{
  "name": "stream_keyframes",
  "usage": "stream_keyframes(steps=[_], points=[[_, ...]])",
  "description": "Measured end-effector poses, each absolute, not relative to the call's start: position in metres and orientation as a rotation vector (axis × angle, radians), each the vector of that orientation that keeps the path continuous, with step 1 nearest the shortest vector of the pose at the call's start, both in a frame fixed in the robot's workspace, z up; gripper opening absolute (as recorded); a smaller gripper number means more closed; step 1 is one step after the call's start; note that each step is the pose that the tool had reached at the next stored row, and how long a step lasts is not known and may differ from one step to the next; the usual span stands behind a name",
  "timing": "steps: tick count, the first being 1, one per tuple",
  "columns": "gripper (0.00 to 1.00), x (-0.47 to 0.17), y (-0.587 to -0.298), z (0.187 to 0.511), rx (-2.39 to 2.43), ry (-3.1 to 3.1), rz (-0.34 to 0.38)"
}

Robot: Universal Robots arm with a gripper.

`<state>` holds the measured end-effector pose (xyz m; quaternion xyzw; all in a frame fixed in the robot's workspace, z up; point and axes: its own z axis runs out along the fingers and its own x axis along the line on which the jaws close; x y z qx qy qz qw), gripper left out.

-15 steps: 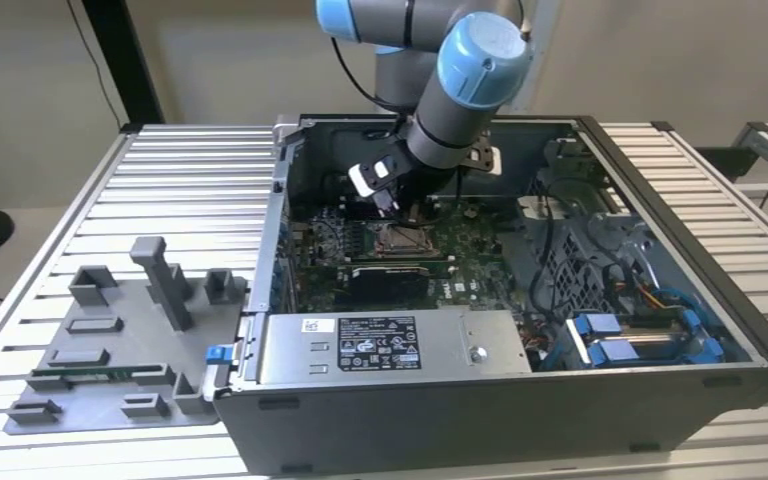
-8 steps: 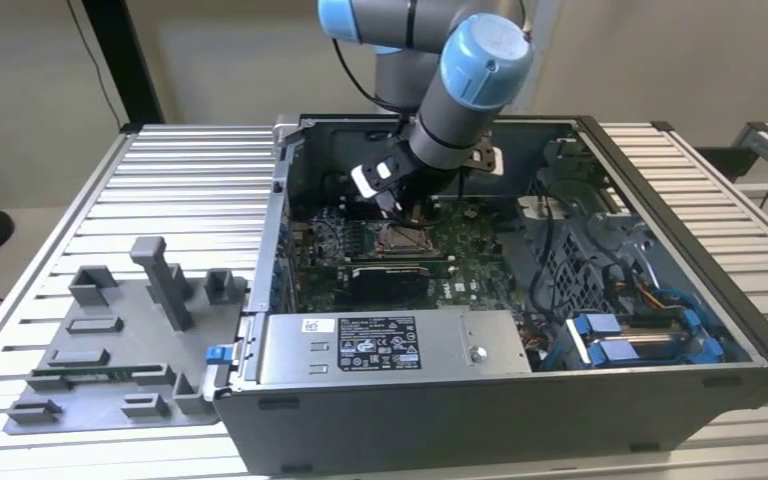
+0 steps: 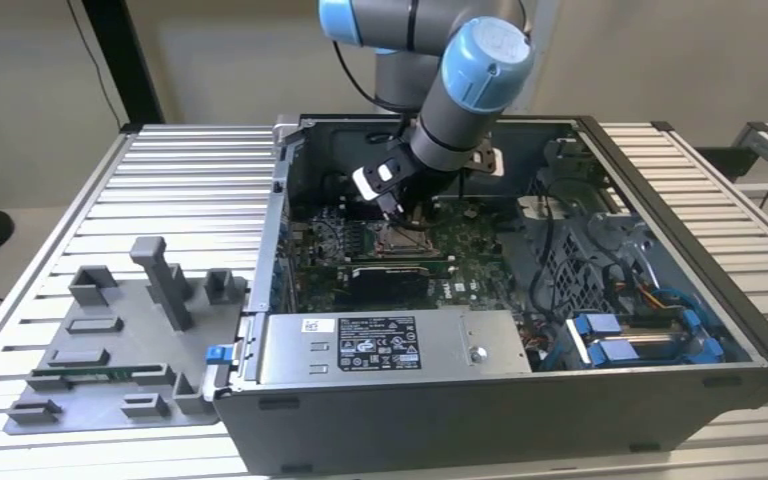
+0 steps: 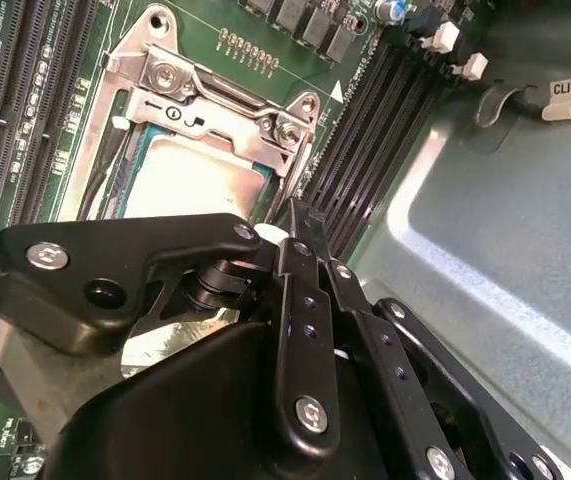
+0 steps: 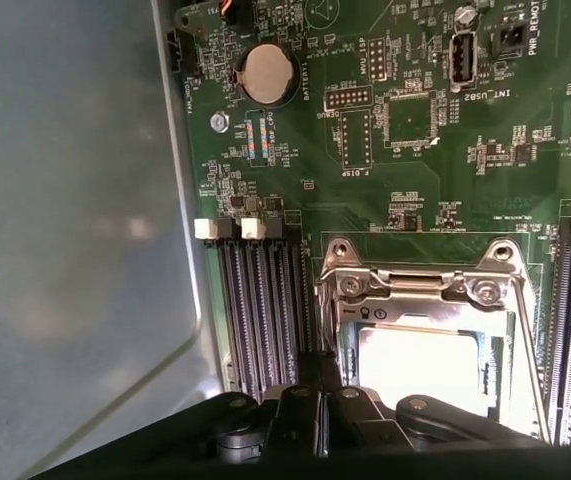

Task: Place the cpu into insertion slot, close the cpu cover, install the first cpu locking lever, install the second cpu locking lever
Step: 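Install the first cpu locking lever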

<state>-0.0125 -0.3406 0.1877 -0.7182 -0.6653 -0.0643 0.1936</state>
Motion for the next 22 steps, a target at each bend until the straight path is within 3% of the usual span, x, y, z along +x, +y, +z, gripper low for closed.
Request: stream_keyframes(steps=[7,22], points=[[0.00,-0.011,-0.341,0.186,-1.975,-1.854,-0.220],[0.00,-0.011,-0.343,0.226,-1.994,-1.874,-0.177]])
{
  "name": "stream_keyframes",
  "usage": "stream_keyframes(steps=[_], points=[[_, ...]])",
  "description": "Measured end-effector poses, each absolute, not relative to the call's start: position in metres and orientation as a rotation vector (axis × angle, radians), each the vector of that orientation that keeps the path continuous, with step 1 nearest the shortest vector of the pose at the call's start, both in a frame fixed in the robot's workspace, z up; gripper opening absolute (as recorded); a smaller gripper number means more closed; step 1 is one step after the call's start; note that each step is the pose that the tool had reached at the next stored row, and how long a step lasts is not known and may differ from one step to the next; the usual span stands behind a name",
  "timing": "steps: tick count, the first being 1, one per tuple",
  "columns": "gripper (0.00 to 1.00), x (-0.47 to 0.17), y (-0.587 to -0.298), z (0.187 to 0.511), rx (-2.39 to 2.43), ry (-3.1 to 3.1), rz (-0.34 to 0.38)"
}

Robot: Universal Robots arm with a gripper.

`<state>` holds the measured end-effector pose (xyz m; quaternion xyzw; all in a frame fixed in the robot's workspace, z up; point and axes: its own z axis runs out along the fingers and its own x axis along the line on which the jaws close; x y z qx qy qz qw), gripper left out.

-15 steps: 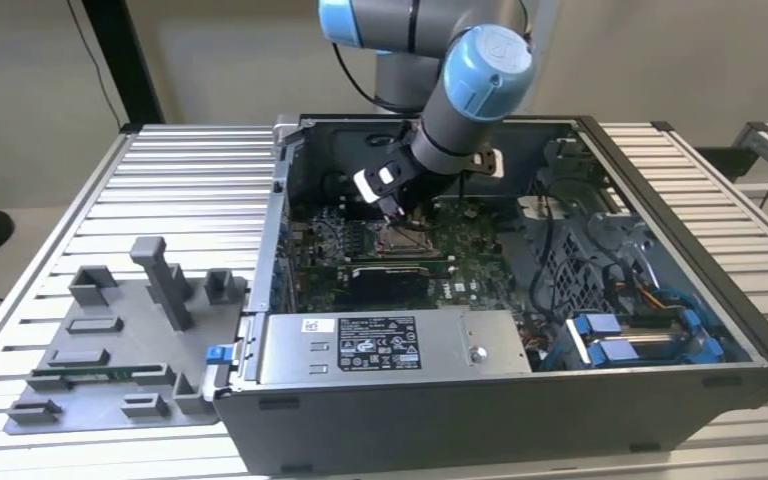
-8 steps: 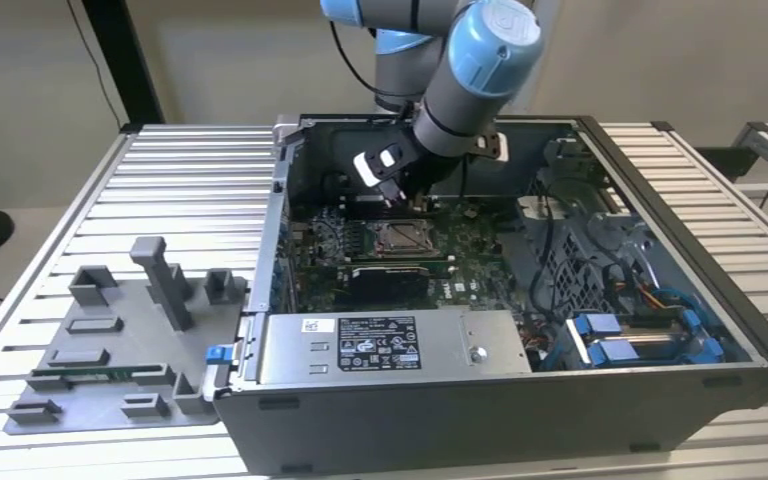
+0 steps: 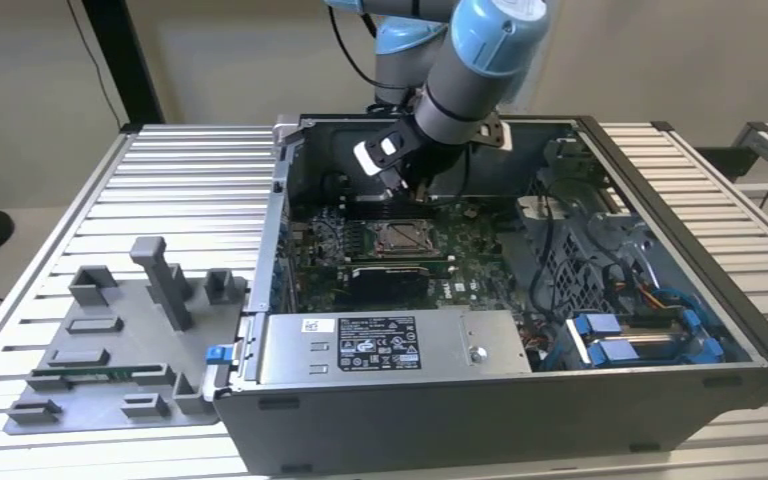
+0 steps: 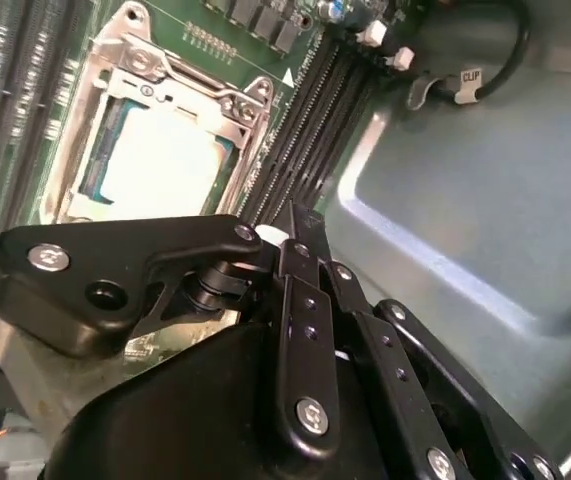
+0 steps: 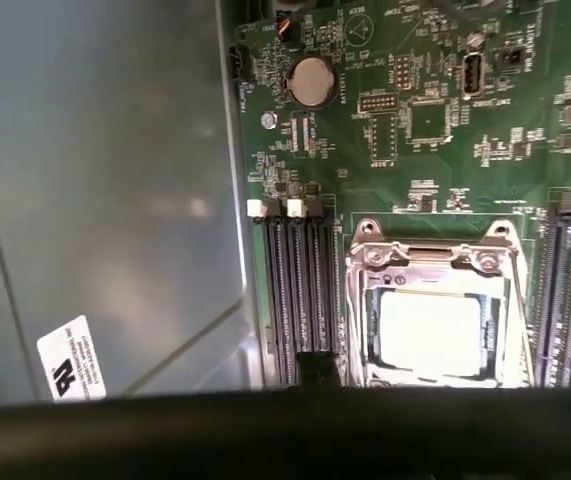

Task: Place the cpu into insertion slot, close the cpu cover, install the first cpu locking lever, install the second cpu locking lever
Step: 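Install the first cpu locking lever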

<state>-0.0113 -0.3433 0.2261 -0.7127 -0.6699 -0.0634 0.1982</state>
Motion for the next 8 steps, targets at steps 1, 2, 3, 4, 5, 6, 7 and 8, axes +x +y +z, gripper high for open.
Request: stream_keyframes(steps=[1,2,3,4,5,6,7,8], points=[[0.00,-0.0113,-0.3440,0.2262,-2.005,-1.882,-0.162],[0.00,-0.0113,-0.3447,0.2262,-2.017,-1.890,-0.145],[0.00,-0.0113,-0.3453,0.2262,-2.028,-1.898,-0.129],[0.00,-0.0113,-0.3458,0.2262,-2.040,-1.906,-0.112],[0.00,-0.0113,-0.3461,0.2262,-2.052,-1.914,-0.095],[0.00,-0.0113,-0.3462,0.2262,-2.064,-1.923,-0.080],[0.00,-0.0113,-0.3464,0.2262,-2.075,-1.931,-0.066],[0.00,-0.0113,-0.3464,0.2262,-2.085,-1.938,-0.055]])
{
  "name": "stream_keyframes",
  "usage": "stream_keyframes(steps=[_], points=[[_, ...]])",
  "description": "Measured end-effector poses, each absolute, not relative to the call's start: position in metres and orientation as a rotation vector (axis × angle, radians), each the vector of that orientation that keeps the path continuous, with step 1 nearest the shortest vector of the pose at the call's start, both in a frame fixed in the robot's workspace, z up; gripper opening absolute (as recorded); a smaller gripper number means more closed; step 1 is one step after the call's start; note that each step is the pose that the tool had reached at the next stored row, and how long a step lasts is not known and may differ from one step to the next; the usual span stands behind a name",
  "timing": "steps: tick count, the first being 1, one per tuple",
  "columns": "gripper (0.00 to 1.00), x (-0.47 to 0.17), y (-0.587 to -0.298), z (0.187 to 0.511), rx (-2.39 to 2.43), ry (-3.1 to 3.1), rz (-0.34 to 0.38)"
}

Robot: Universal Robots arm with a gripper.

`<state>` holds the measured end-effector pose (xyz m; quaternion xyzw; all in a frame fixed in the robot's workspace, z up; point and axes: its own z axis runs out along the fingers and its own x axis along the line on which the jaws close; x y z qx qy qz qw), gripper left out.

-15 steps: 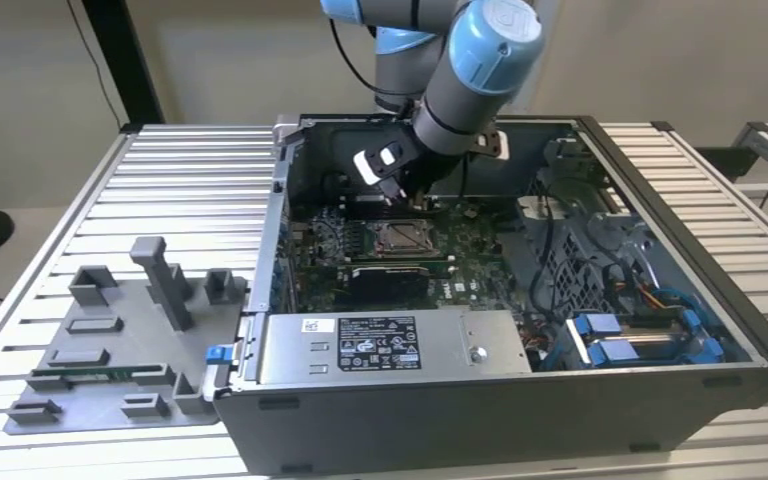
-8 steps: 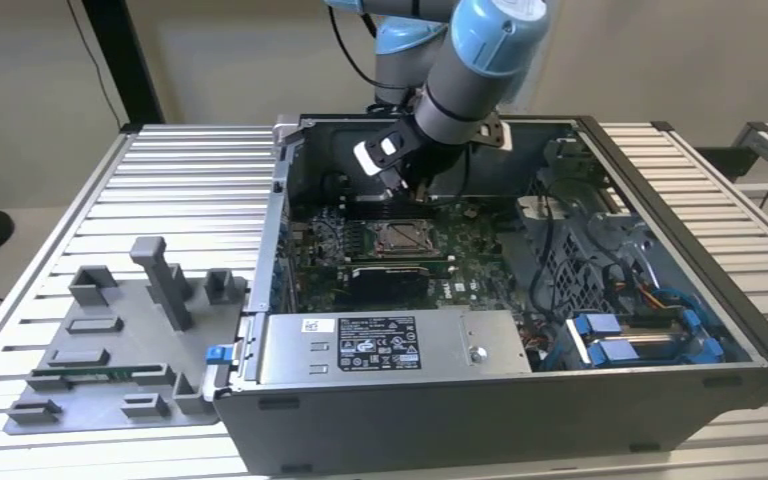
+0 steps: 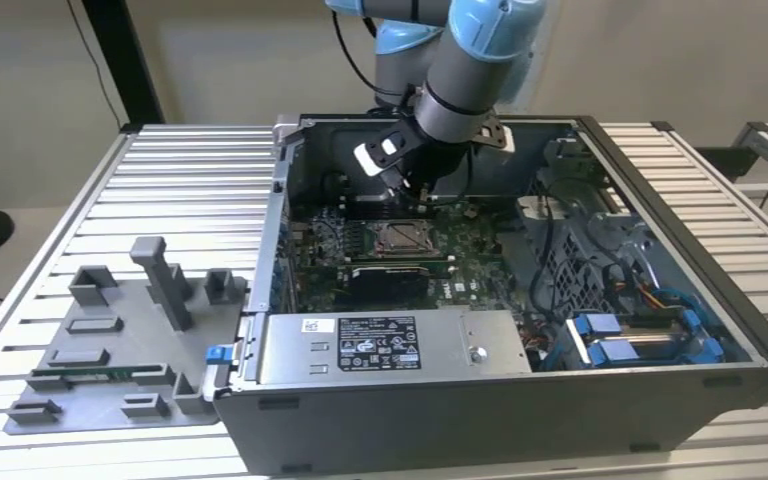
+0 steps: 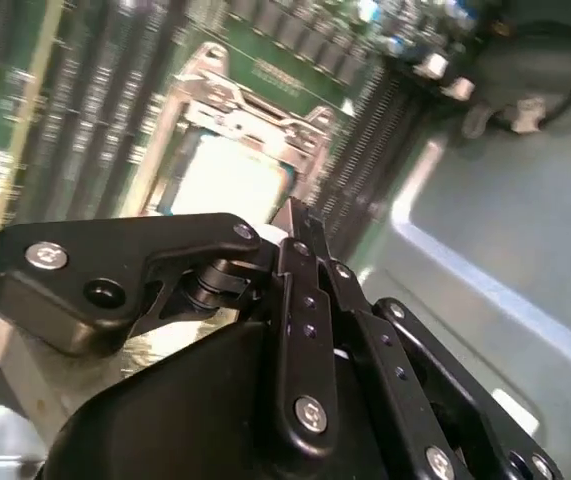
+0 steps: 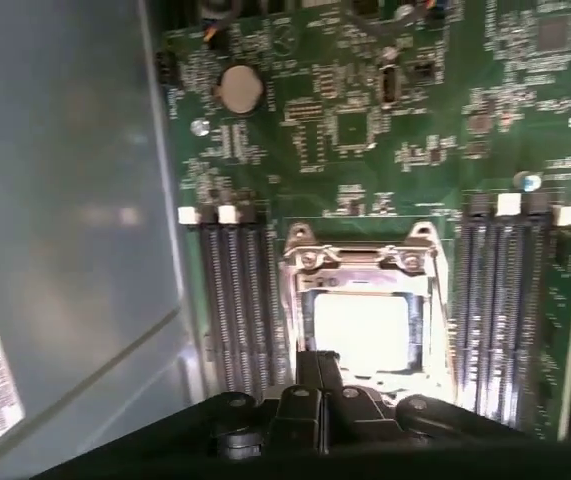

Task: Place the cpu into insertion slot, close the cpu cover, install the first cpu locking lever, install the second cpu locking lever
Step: 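Install the first cpu locking lever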

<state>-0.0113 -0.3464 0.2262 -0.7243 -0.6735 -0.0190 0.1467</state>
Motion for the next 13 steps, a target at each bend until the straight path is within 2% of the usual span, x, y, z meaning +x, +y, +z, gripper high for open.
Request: stream_keyframes(steps=[13], points=[[0.00,-0.011,-0.348,0.242,-2.136,-1.987,0.002]])
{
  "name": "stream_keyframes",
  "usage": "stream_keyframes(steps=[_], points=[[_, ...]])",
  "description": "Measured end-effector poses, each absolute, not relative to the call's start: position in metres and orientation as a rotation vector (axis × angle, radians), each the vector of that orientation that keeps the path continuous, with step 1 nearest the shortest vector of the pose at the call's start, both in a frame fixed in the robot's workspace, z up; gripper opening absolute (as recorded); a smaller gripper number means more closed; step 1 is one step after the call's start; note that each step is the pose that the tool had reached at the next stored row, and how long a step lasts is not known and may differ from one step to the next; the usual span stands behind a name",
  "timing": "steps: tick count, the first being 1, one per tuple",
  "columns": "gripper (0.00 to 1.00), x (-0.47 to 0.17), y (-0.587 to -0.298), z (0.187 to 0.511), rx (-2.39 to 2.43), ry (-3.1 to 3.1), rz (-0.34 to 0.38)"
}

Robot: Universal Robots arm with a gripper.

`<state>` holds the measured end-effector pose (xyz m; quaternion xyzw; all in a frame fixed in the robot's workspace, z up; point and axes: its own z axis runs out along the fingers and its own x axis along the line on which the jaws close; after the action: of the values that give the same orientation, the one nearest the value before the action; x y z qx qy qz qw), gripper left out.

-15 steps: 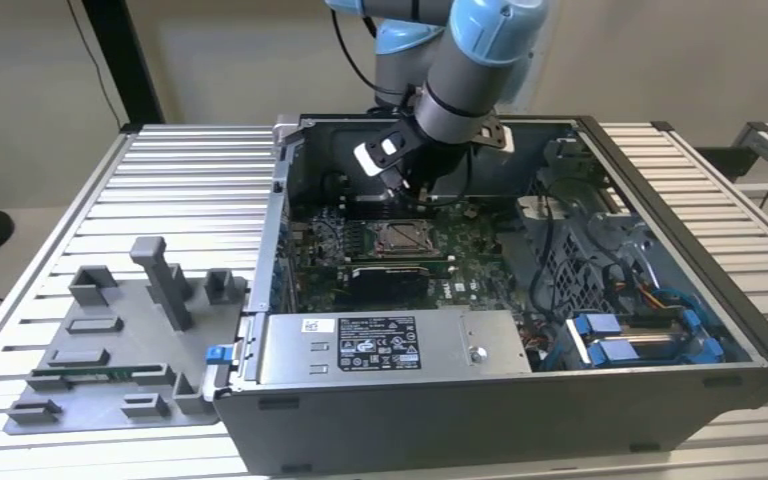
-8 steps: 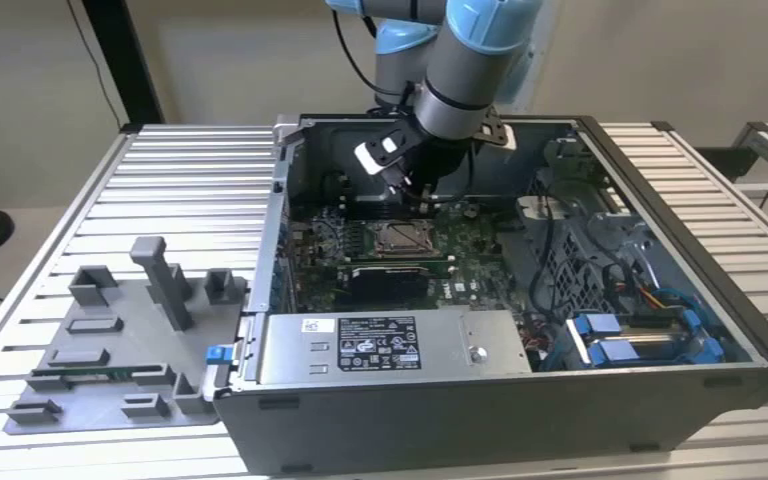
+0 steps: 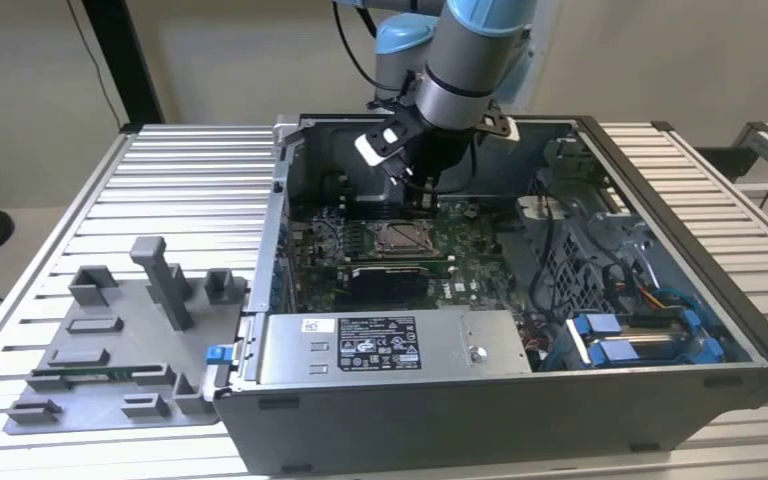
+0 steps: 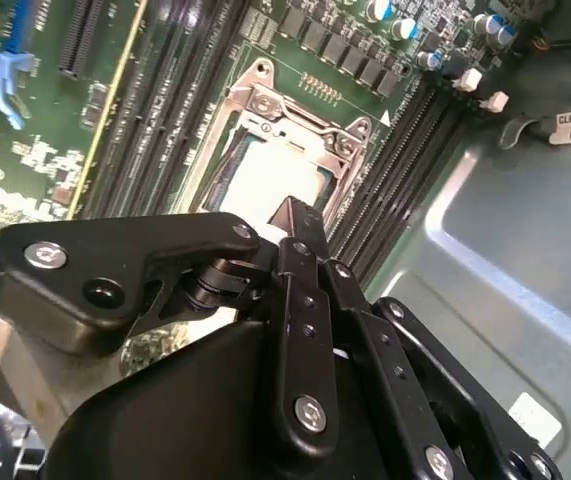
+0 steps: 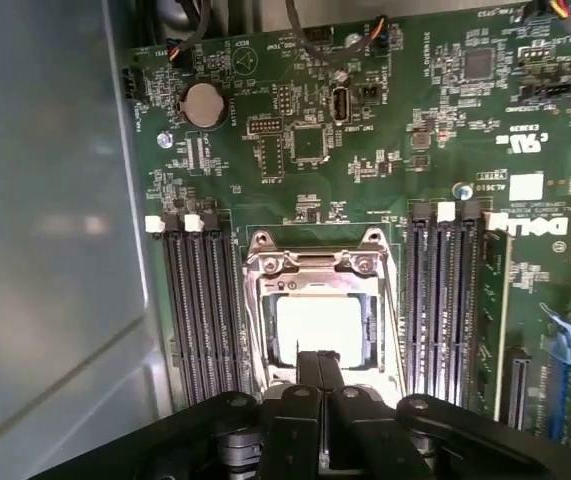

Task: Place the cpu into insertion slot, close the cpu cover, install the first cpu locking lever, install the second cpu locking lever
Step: 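Install the first cpu locking lever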

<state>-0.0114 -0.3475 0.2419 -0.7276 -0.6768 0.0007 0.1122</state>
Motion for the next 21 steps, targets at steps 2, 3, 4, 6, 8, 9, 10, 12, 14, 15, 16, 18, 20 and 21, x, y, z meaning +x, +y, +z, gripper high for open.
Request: stream_keyframes(steps=[2,3,4,6,8,9,10,12,14,15,16,18,20,21], points=[[0.00,-0.011,-0.349,0.250,-2.136,-1.987,0.003],[0.00,-0.011,-0.350,0.255,-2.136,-1.987,0.003],[0.00,-0.011,-0.350,0.258,-2.136,-1.986,0.002],[0.00,-0.011,-0.351,0.259,-2.134,-1.985,-0.001],[0.00,-0.011,-0.351,0.259,-2.134,-1.985,-0.001],[0.00,-0.011,-0.351,0.259,-2.134,-1.985,-0.001],[0.00,-0.011,-0.351,0.259,-2.134,-1.985,-0.001],[0.00,-0.011,-0.353,0.259,-2.134,-1.986,-0.001],[0.00,-0.010,-0.355,0.259,-2.134,-1.985,-0.001],[0.00,-0.010,-0.357,0.259,-2.134,-1.985,-0.001],[0.00,-0.010,-0.359,0.259,-2.134,-1.985,-0.002],[0.00,-0.011,-0.363,0.259,-2.134,-1.986,-0.002],[0.00,-0.010,-0.367,0.259,-2.134,-1.986,-0.002],[0.00,-0.010,-0.369,0.259,-2.134,-1.986,-0.002]])
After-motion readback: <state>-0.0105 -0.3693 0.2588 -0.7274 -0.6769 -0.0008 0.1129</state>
